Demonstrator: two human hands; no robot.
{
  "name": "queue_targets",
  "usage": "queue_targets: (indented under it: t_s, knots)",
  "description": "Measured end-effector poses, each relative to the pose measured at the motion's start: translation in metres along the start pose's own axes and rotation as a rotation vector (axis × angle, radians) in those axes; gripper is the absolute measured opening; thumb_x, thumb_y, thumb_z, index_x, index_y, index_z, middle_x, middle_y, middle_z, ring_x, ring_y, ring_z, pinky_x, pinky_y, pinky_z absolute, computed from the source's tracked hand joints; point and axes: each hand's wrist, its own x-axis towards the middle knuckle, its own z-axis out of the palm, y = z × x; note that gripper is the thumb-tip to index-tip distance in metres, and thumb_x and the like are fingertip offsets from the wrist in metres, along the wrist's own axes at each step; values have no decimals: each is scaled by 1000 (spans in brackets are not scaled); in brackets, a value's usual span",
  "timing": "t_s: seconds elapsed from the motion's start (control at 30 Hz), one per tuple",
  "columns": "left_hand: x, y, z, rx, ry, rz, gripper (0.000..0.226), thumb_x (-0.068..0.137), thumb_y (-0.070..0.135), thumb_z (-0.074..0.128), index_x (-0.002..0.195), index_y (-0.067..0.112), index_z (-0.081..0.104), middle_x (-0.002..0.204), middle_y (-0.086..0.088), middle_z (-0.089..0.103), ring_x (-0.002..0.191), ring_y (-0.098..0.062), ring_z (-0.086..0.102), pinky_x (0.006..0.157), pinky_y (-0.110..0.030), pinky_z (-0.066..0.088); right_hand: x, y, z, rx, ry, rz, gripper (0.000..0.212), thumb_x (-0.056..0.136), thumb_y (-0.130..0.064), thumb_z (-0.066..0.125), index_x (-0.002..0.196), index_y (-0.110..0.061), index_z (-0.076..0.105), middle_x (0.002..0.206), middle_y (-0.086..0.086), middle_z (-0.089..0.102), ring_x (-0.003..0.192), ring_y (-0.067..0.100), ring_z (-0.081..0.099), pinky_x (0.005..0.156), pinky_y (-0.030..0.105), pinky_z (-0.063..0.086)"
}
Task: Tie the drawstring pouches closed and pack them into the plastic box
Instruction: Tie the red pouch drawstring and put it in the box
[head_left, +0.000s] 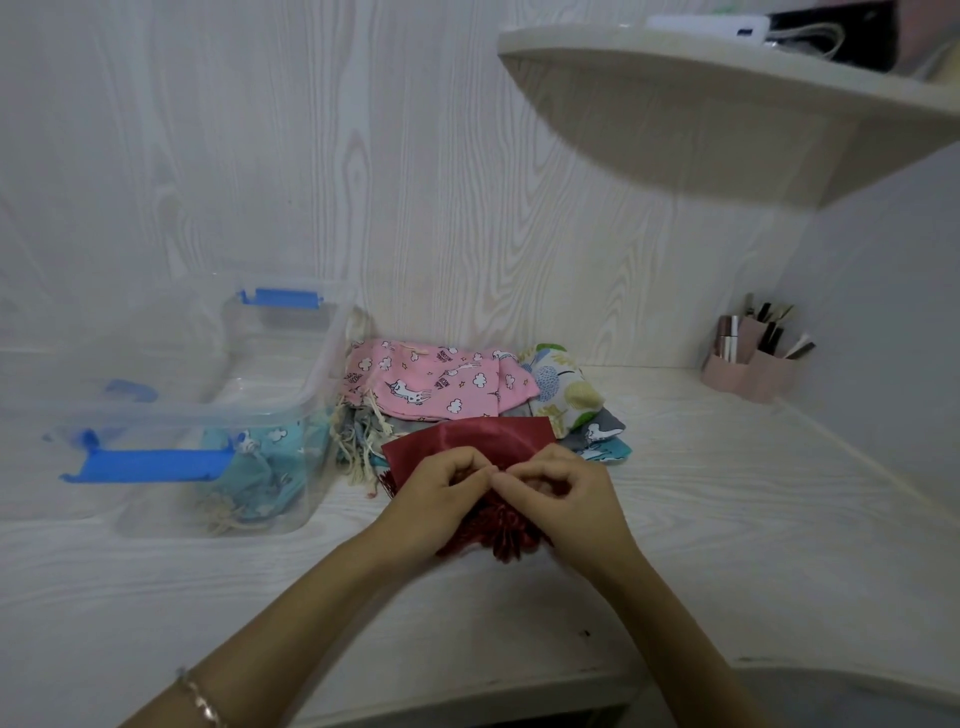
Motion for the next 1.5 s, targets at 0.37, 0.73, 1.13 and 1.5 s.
queue_targets:
  t_s: [0.37,0.73,1.13,1.5]
  knots:
    - [1,-6,-22,35,129,-39,26,96,14,53,71,13,61,63,7,56,54,-2,46,54,-13,37,-4,10,-36,13,-136,134,8,86,-9,69,79,-13,71,85,11,65,72,12,60,69,24,51]
    - [-18,1,-13,119,44,-36,22,100,17,43,83,12,55,80,-3,72,73,-13,67,60,-21,50,0,-3,-34,-149,-207,218,31,99,-29,49,81,-16,71,77,-5,71,71,-4,63,67,13,46]
    - [-23,15,-12,211,-77,-88,15,95,9,48,87,13,60,85,2,72,83,-15,67,77,-35,53,11,-1,-5,-316,-267,341,37,85,-23,69,57,-1,60,51,11,48,44,11,38,44,13,34]
    - [-34,44,-23,924,86,122,30,89,30,45,109,37,65,99,11,64,95,-12,59,80,-32,49,3,-6,1,125,-113,228,15,84,-10,71,96,-19,75,81,3,76,84,14,72,85,25,56]
